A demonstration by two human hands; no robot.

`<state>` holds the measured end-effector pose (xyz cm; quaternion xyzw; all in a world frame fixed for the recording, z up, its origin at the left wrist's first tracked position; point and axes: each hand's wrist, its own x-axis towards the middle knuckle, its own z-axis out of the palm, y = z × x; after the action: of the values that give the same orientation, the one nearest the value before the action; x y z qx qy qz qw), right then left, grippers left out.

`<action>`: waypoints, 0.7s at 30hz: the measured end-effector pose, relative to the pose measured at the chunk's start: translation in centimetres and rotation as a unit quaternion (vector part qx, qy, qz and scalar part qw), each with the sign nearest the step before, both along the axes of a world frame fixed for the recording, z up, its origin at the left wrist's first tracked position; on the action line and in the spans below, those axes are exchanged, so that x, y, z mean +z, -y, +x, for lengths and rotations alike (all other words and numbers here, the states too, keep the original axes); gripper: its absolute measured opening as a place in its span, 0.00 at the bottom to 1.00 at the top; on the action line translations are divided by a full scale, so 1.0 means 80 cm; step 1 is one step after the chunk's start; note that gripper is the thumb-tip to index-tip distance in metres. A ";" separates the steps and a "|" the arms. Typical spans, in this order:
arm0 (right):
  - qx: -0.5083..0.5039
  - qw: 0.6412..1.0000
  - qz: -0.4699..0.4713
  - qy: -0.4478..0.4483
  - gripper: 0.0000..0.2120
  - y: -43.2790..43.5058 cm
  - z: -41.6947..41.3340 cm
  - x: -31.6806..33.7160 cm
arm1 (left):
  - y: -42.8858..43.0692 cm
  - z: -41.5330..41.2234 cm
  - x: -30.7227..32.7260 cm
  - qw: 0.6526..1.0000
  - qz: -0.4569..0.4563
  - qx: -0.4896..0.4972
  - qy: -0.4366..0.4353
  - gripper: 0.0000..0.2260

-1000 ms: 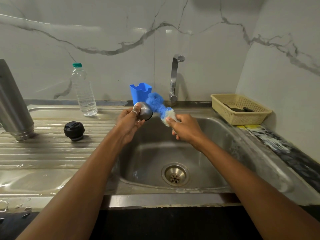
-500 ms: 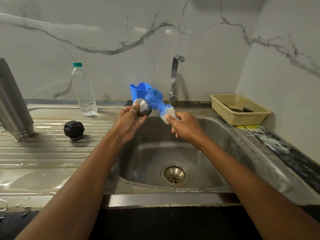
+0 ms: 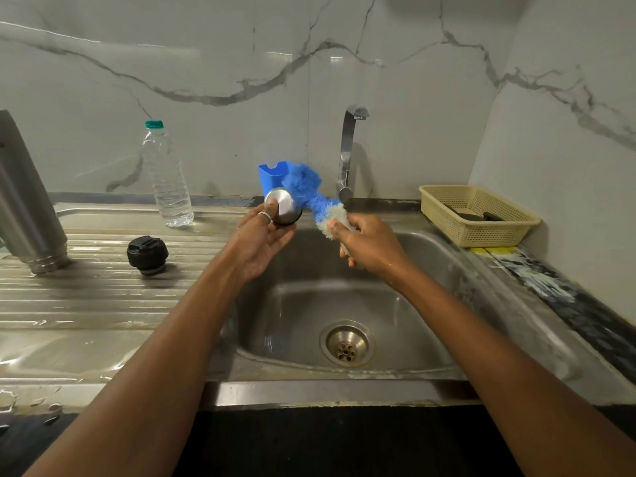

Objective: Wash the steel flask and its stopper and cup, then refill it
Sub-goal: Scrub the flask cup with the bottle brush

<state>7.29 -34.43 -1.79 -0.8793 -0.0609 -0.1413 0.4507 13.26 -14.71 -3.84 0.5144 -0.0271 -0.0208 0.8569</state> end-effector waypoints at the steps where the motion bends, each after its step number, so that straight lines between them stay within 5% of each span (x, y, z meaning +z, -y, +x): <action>1: -0.015 1.000 -0.015 0.001 0.15 -0.001 0.001 -0.001 | 0.000 0.001 -0.001 1.000 0.016 0.004 0.001 0.16; 21: 0.009 1.000 -0.008 0.013 0.13 0.001 -0.005 0.006 | -0.001 -0.005 0.010 0.996 -0.085 0.007 -0.031 0.15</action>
<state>6.88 -34.51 -1.35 -0.8805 -0.0755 -0.1482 0.4439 12.83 -14.63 -3.05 0.4391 0.0010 -0.0281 0.8980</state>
